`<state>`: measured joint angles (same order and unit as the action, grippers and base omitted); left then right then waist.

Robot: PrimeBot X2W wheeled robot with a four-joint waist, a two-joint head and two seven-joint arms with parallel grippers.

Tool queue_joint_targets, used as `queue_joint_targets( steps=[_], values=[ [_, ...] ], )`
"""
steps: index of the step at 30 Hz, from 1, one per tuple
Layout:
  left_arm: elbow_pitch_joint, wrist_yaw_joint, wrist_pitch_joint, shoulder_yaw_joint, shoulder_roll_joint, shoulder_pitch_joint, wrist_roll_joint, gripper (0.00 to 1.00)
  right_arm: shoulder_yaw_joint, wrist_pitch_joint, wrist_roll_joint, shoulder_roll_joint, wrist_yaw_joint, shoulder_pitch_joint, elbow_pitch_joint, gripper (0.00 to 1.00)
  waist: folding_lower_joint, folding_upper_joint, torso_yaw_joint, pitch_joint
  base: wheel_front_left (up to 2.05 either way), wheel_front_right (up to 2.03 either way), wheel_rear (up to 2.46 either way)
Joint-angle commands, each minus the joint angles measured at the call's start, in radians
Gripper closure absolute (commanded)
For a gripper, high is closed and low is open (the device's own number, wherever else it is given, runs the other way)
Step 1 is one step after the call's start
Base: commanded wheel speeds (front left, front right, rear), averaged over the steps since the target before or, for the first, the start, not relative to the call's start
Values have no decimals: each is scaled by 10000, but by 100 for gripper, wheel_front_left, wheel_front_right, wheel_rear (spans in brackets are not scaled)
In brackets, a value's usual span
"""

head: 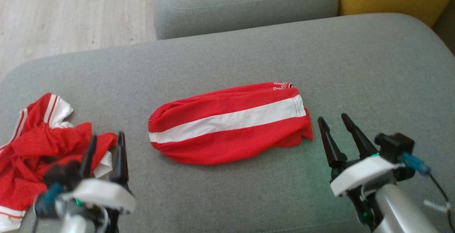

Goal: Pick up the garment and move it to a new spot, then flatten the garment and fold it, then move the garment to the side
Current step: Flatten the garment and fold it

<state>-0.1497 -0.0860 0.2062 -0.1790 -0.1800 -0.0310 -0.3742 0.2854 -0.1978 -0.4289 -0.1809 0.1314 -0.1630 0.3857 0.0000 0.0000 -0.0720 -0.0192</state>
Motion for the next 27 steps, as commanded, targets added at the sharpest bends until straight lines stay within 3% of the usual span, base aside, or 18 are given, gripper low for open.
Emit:
queue_joint_targets(
  steps=[1,2,3,5,6,8,15,21,27],
  values=[
    [330,63,-81,429,-264,974,-61,0,250,203,-145,-223,-7,-742,-141,0,0,0,-30,45,0,0,0],
    [315,163,-291,447,-337,1173,-169,0,330,566,-368,-277,-7,-941,70,0,0,0,-52,86,0,0,0],
    [94,427,-1271,364,-495,1511,-527,0,647,1370,-648,-512,-7,-1391,478,0,0,0,-54,143,0,0,0],
    [0,528,-1804,308,-624,1696,-638,0,792,1739,-819,-601,-7,-1614,649,0,0,0,-55,173,0,0,0],
    [-118,754,-2863,218,-816,2038,-973,0,1062,2349,-1193,-756,-7,-2055,908,0,0,0,-63,254,0,0,0],
    [-268,995,-3840,183,-982,2372,-1392,0,1413,2935,-1529,-924,-7,-2446,1169,0,0,0,-50,358,0,0,0],
    [-1034,1828,-6815,-498,-1438,3683,-2491,0,2527,4191,-2558,-1360,-7,-3706,1984,0,0,0,143,937,0,0,0],
    [-1946,2091,-7752,-1292,-1697,4774,-2696,0,3335,4852,-3336,-1430,-7,-4613,2590,0,0,0,220,1322,0,0,0],
    [-2458,2147,-8003,-1790,-1779,5369,-2933,0,3918,5103,-3786,-1430,-7,-5174,3014,0,0,0,240,1479,0,0,0]
  ],
)
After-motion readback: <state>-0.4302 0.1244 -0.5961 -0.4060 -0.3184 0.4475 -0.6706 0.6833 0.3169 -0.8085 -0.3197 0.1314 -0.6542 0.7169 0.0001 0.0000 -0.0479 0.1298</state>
